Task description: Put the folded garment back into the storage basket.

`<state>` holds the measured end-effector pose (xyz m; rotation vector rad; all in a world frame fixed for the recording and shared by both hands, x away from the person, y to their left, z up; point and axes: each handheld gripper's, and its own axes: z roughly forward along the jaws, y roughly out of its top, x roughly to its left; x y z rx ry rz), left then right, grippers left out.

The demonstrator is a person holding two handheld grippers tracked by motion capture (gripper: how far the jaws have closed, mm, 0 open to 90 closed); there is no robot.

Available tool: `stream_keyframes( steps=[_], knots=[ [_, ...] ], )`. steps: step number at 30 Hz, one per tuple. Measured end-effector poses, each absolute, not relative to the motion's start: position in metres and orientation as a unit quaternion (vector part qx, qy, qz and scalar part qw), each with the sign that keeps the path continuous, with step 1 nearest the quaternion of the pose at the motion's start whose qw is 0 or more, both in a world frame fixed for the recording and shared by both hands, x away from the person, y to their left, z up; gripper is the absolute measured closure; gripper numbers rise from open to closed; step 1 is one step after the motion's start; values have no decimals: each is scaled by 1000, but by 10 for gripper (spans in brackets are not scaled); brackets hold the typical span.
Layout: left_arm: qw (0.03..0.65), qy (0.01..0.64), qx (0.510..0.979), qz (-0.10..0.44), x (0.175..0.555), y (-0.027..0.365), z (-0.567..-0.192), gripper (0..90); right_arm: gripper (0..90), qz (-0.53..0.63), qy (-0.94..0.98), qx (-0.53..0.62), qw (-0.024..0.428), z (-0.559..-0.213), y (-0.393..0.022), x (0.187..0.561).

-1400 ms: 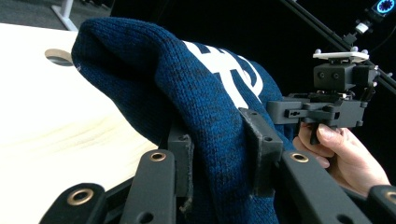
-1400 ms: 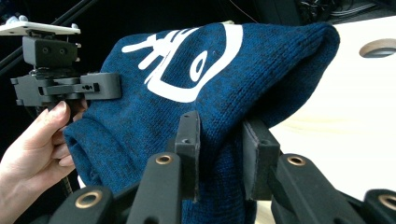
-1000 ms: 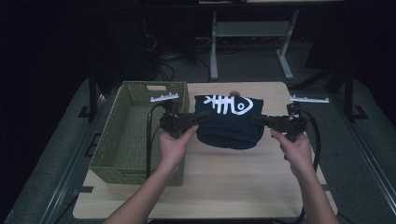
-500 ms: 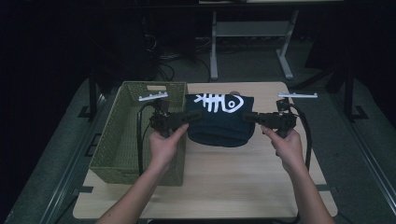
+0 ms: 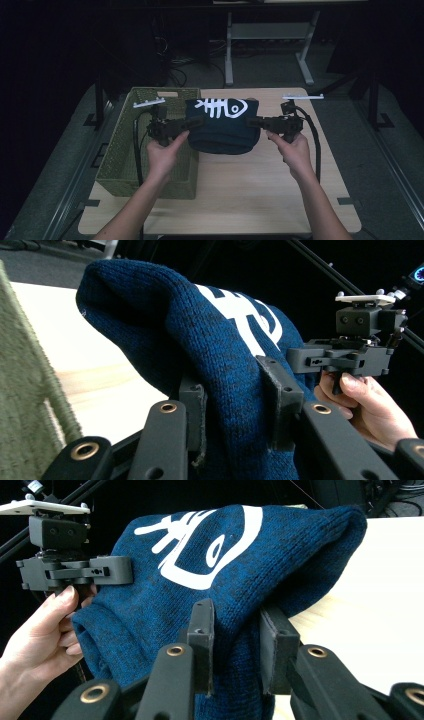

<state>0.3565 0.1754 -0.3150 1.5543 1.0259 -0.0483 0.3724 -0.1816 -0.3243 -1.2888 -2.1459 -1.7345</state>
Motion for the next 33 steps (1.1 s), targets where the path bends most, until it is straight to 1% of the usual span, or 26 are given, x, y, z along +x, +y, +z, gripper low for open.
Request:
stream_keyframes(
  steps=[17, 33],
  knots=[
    [599, 455, 659, -7, 355, 202, -311, 671, 707, -568, -712, -410, 50, -320, -152, 381],
    [596, 469, 652, 2, 355, 228, -310, 668, 706, -569, -714, -404, 62, -322, -125, 391]
  ],
)
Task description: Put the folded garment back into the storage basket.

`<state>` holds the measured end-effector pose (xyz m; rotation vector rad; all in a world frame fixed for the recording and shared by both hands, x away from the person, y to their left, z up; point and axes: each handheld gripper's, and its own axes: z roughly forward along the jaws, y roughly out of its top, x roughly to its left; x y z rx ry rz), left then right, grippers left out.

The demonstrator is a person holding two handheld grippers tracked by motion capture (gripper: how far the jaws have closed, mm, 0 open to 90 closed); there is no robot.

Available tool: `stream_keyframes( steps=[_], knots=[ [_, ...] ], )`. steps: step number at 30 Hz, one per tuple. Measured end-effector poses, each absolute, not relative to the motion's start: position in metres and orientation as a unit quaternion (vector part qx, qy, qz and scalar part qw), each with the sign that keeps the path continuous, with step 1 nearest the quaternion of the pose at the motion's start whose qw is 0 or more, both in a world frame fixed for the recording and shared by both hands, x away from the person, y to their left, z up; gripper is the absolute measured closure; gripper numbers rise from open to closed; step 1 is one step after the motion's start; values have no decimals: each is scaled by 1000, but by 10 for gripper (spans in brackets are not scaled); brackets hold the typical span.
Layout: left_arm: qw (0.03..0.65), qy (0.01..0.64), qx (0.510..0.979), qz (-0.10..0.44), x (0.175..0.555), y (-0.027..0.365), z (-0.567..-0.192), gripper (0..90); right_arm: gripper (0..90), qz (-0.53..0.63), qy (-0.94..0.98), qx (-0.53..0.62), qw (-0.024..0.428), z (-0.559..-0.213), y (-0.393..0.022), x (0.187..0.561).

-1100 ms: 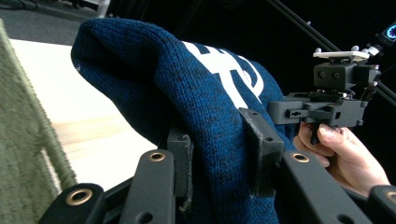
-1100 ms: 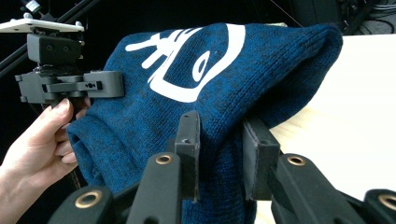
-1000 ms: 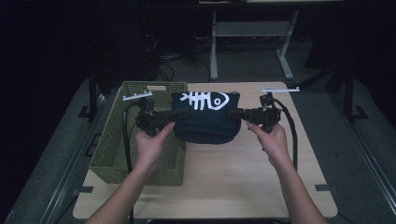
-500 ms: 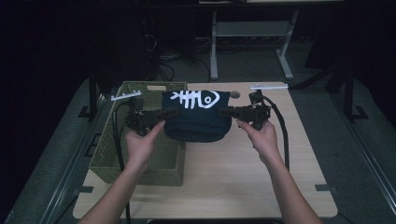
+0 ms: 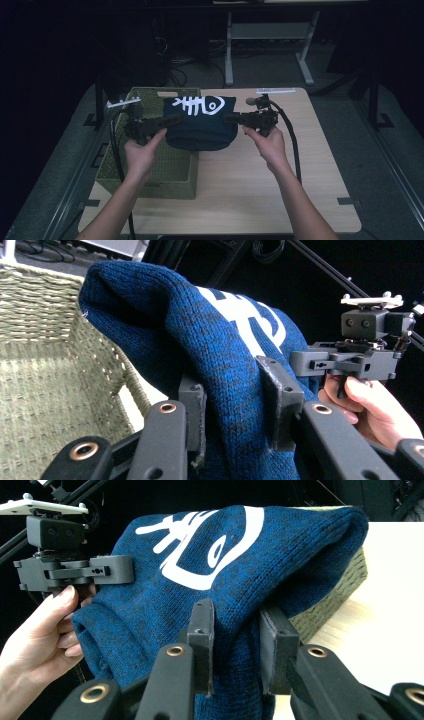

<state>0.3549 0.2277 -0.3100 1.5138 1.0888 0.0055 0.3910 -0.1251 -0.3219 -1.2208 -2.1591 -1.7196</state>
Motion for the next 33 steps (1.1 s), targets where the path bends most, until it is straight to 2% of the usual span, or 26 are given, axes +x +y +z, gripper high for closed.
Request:
stream_keyframes(
  steps=[33],
  knots=[
    [590, 505, 630, 22, 356, 281, -313, 655, 706, -568, -722, -388, 71, -320, -68, 407]
  ],
)
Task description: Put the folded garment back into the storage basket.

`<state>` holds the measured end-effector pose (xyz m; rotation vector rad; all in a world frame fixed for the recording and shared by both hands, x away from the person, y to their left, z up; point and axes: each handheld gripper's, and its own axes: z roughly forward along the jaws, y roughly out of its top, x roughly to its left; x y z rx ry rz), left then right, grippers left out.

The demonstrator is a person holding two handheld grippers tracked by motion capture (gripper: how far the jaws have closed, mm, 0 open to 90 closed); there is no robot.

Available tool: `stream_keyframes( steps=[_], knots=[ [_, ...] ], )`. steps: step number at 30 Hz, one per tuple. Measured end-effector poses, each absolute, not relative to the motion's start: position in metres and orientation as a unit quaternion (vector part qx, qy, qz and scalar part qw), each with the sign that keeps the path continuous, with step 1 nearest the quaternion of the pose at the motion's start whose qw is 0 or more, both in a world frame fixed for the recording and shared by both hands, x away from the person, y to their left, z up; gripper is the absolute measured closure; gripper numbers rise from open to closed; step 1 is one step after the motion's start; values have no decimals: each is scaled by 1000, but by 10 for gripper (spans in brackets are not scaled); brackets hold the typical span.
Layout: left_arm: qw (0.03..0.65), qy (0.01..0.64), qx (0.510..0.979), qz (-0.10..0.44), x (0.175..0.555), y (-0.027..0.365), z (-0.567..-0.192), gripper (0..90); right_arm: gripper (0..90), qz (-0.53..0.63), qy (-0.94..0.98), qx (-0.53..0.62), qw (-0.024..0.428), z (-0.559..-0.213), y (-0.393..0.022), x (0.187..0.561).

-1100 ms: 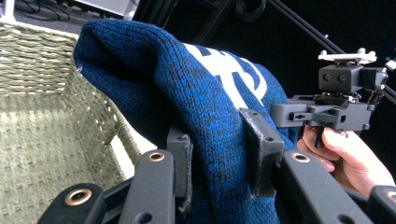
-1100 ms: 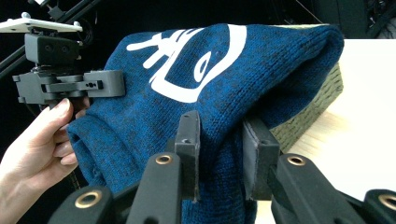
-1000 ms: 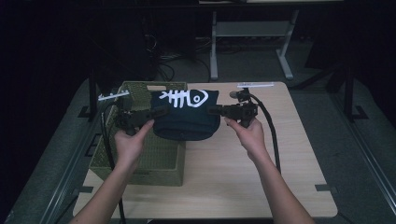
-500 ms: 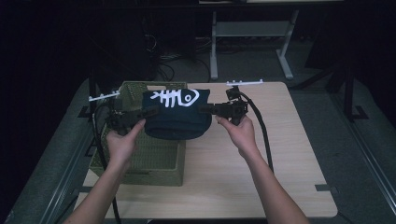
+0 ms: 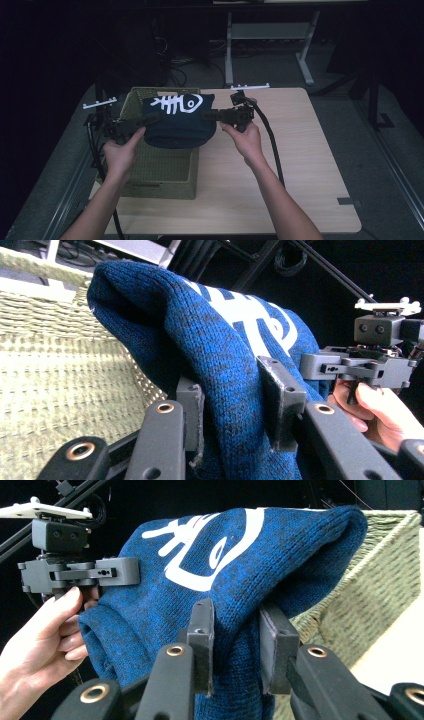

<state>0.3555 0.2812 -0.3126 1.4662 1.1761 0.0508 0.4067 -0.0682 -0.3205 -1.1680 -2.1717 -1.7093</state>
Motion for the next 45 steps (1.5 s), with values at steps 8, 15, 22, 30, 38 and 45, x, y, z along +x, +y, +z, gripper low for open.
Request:
stream_keyframes(
  steps=[8, 15, 22, 30, 38, 45],
  knots=[
    [587, 514, 625, 28, 353, 298, -314, 657, 707, -570, -720, -388, 81, -326, -50, 410],
    [586, 523, 619, 33, 351, 310, -316, 658, 706, -570, -720, -387, 83, -328, -35, 413],
    [584, 532, 611, 40, 350, 323, -318, 649, 704, -568, -723, -384, 82, -325, -20, 416],
    [584, 542, 603, 37, 349, 339, -320, 650, 704, -568, -723, -384, 88, -328, -4, 418],
    [573, 557, 600, 38, 348, 354, -326, 650, 704, -567, -720, -389, 91, -335, 12, 418],
    [568, 570, 594, 27, 350, 365, -333, 650, 704, -559, -724, -392, 95, -342, 23, 418]
  ],
)
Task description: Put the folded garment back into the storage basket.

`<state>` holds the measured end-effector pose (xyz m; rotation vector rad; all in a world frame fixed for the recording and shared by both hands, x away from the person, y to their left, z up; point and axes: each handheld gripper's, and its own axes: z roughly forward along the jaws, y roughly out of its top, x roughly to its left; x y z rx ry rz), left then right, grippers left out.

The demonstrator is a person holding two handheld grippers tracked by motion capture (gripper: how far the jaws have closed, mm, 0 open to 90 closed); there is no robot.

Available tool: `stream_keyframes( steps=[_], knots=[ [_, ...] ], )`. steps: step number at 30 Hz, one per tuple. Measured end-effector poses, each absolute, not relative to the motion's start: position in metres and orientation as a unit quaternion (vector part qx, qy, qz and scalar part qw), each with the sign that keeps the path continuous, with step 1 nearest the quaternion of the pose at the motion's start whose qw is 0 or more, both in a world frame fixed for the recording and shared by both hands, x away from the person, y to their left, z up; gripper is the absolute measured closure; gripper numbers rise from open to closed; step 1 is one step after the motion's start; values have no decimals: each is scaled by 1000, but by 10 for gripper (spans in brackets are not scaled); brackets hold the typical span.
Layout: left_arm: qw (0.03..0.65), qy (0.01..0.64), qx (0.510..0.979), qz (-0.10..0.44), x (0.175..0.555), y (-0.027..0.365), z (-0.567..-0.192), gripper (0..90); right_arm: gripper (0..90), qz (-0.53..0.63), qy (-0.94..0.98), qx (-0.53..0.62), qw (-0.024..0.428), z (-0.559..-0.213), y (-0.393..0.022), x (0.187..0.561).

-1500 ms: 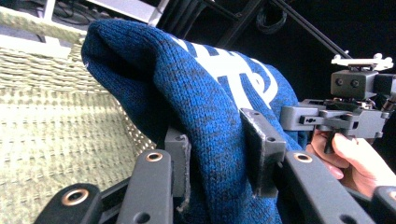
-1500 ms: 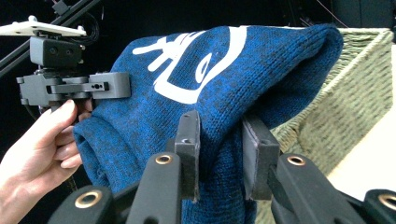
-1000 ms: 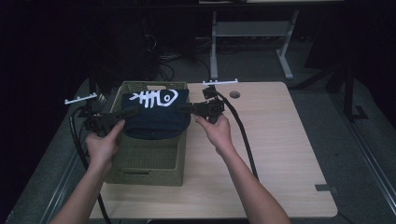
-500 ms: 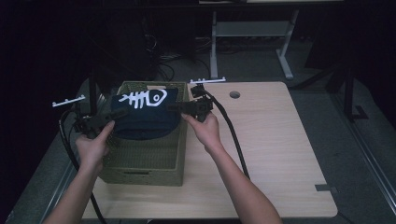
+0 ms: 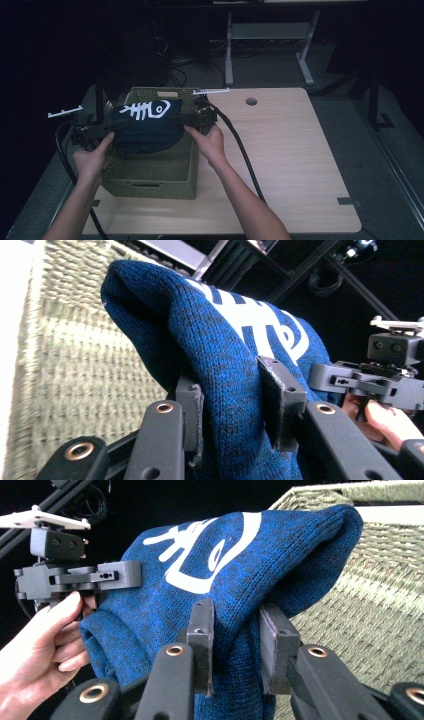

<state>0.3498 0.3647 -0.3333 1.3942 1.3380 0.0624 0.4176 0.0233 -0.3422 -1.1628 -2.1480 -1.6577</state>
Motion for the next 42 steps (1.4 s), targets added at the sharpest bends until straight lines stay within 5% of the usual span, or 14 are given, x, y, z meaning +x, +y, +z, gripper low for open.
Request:
stream_keyframes(
  steps=[42],
  knots=[
    [502, 599, 624, -8, 364, 366, -364, 632, 664, -501, -754, -417, 83, -391, 32, 419]
  ],
)
